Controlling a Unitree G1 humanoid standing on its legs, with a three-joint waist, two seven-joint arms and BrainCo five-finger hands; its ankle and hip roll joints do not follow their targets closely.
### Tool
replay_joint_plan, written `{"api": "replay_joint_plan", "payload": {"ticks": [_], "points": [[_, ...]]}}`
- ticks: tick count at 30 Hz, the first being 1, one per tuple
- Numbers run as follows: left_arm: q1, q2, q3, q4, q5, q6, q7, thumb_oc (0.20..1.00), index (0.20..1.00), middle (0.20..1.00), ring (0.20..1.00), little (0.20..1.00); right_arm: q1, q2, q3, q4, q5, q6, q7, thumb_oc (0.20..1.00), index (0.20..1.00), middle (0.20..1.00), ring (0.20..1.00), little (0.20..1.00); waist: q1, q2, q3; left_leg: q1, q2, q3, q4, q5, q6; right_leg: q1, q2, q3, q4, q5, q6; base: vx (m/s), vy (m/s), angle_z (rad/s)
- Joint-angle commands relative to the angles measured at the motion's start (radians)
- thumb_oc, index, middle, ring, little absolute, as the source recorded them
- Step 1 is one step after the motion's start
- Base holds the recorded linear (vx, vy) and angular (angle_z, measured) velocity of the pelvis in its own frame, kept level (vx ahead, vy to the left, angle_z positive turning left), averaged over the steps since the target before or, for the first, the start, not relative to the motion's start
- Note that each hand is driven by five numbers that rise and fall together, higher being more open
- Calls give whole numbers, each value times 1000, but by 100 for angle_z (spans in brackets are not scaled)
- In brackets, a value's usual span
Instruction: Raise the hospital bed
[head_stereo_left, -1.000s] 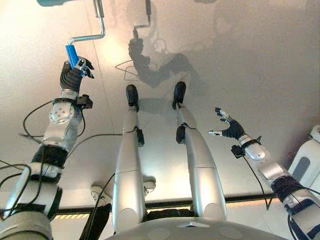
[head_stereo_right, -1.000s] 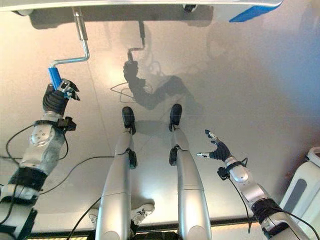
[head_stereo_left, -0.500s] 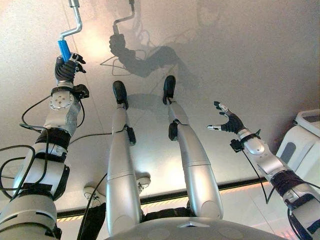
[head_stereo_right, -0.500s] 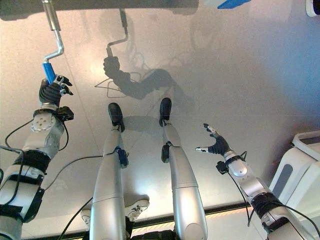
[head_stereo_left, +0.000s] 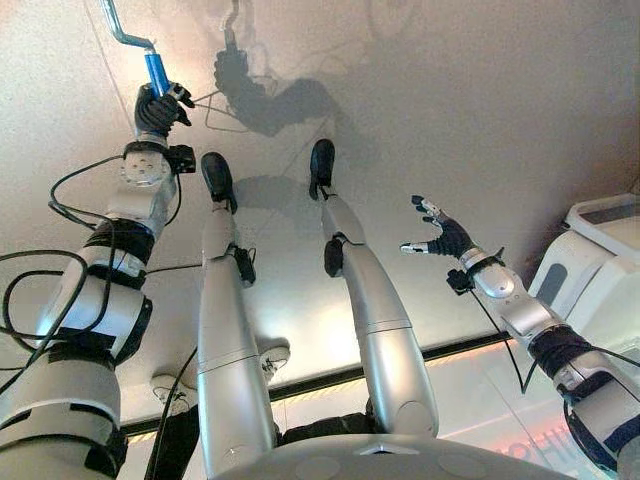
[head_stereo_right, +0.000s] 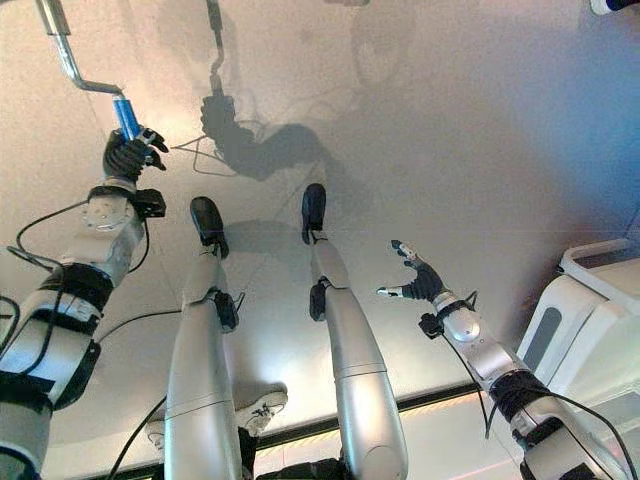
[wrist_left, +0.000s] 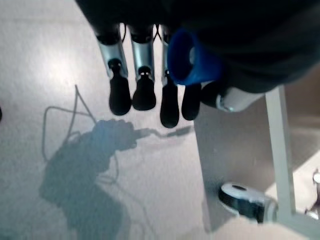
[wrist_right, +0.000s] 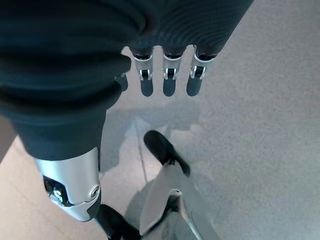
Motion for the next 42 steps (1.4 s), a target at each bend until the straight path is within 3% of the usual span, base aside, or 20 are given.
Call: {"api": "replay_joint_plan", "payload": {"ticks": [1, 10, 11, 13, 14, 18, 21, 24, 29, 33, 42], "points": [[30, -51, -47, -101, 87, -20, -21, 200, 200, 200, 200, 200, 15, -8, 35, -9, 19, 6, 2, 1000, 1000, 1000, 1000, 1000, 5, -22, -7, 23, -51, 47, 41, -99, 70, -18, 12, 34, 53, -20, 103, 0, 0, 0], [55, 4, -151, -444, 28, -72, -52, 200, 200, 200, 200, 200, 49, -11, 21, 0, -8, 8, 5, 1000, 1000, 1000, 1000, 1000, 17, 14, -7, 54, -64, 52, 0, -83, 68, 4, 5, 35, 38, -17, 106, -1, -2, 0], [92, 57, -158, -568, 2, -83, -75, 200, 200, 200, 200, 200, 66, -10, 9, 3, -11, 8, 7, 1000, 1000, 1000, 1000, 1000, 25, 26, -7, 63, -68, 53, -7, -80, 66, 11, 4, 35, 36, -18, 105, 0, 0, 0], [114, 78, -155, -616, -19, -90, -84, 200, 200, 200, 200, 200, 74, -9, 4, 5, -13, 7, 8, 1000, 1000, 1000, 1000, 1000, 29, 31, -7, 67, -69, 54, -9, -78, 66, 14, 2, 33, 36, -18, 106, -10, -32, 2], [182, 144, -137, -736, -43, -101, -111, 200, 200, 200, 200, 200, 96, -6, -12, 3, -17, 4, 12, 1000, 1000, 1000, 1000, 1000, 40, 41, -8, 76, -73, 53, -19, -74, 64, 26, -2, 31, 32, -19, 106, -5, -40, 1], [353, 267, -46, -939, -89, -112, -159, 200, 200, 200, 200, 200, 130, 12, -40, 23, -27, 1, 16, 1000, 1000, 1000, 1000, 1000, 61, 60, -11, 96, -80, 53, -40, -66, 62, 40, -8, 28, 25, -21, 108, 1, -17, -1], [460, 317, 28, -1022, -105, -125, -173, 200, 200, 200, 200, 200, 146, 21, -50, 32, -35, -1, 17, 1000, 1000, 1000, 1000, 1000, 72, 68, -14, 103, -84, 50, -47, -64, 62, 48, -10, 25, 24, -22, 109, 4, -15, 6], [682, 391, 182, -1136, -135, -135, -203, 200, 200, 200, 200, 200, 172, 32, -76, 44, -41, -6, 19, 1000, 1000, 1000, 1000, 1000, 100, 83, -17, 114, -88, 49, -55, -60, 61, 57, -15, 20, 24, -24, 110, 7, -12, 7], [928, 399, 362, -1170, -169, -153, -215, 200, 200, 200, 200, 200, 196, 34, -87, 52, -49, -17, 23, 1000, 1000, 1000, 1000, 1000, 127, 93, -17, 132, -93, 46, -73, -51, 61, 76, -28, 8, 22, -27, 115, 2, -9, 3], [1040, 371, 445, -1141, -153, -162, -203, 200, 200, 200, 200, 200, 215, 32, -96, 46, -57, -25, 20, 1000, 1000, 1000, 1000, 1000, 147, 98, -13, 142, -95, 41, -80, -47, 62, 87, -34, 2, 23, -31, 116, 4, 1, 3], [1019, 290, 452, -980, -71, -159, -139, 200, 200, 200, 200, 200, 229, 24, -107, 9, -68, -33, 15, 1000, 1000, 1000, 1000, 1000, 155, 81, -7, 144, -95, 33, -83, -46, 63, 97, -40, -10, 18, -38, 115, 0, 0, 0]]}}
